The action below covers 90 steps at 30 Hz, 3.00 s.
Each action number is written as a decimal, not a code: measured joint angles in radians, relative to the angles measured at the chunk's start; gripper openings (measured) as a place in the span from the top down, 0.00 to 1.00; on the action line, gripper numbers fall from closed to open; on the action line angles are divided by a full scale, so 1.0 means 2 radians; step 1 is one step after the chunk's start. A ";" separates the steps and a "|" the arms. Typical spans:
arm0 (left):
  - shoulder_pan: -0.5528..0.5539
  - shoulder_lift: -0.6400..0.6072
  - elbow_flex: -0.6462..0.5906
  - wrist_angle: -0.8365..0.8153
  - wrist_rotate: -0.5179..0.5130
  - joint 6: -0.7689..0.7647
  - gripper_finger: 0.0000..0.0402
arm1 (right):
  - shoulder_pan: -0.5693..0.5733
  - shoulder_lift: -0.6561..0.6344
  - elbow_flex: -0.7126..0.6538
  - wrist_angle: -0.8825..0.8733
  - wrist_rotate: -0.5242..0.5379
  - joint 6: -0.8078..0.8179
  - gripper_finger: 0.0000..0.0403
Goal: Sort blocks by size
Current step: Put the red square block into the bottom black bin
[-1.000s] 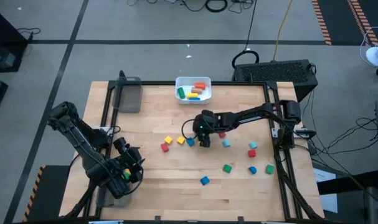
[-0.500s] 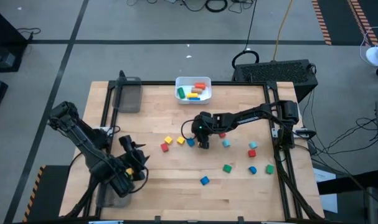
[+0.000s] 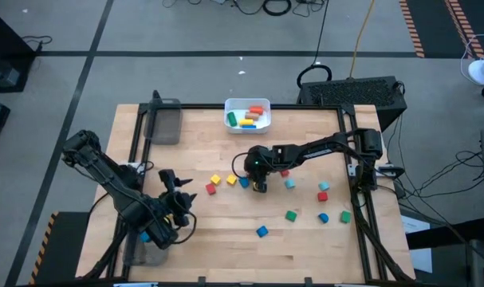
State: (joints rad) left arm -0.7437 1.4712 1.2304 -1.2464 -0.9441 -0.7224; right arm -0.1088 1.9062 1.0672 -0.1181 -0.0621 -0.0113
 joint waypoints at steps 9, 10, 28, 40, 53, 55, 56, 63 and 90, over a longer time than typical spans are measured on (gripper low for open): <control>0.003 0.000 0.000 0.053 -0.032 0.131 0.39 | 0.000 -0.012 0.001 0.097 -0.085 0.004 0.71; 0.003 0.000 0.000 0.059 -0.032 0.142 0.39 | 0.001 -0.013 0.001 0.115 -0.097 0.008 0.71; 0.084 0.000 0.000 0.244 0.069 0.393 0.39 | 0.033 -0.018 0.004 0.281 -0.209 0.028 0.71; 0.150 0.000 0.000 0.272 0.180 0.452 0.39 | 0.033 -0.018 0.044 0.279 -0.259 0.028 0.71; 0.153 0.001 0.000 0.280 0.226 0.488 0.39 | 0.031 -0.017 0.054 0.283 -0.275 0.014 0.71; 0.153 0.001 0.000 0.281 0.225 0.500 0.39 | 0.031 -0.017 0.060 0.283 -0.285 0.014 0.71; 0.153 0.000 0.000 0.284 0.225 0.507 0.39 | 0.031 -0.017 0.061 0.283 -0.286 0.013 0.71; 0.154 0.000 0.000 0.307 0.222 0.532 0.39 | 0.031 -0.017 0.071 0.282 -0.299 0.011 0.71; 0.155 0.001 0.007 0.260 0.210 0.530 0.64 | 0.026 -0.019 0.070 0.238 -0.271 0.021 0.53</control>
State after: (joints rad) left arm -0.4343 1.4723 1.2436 -0.7269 -0.5243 0.3369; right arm -0.0570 1.8677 1.2079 0.3576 -0.6050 0.0316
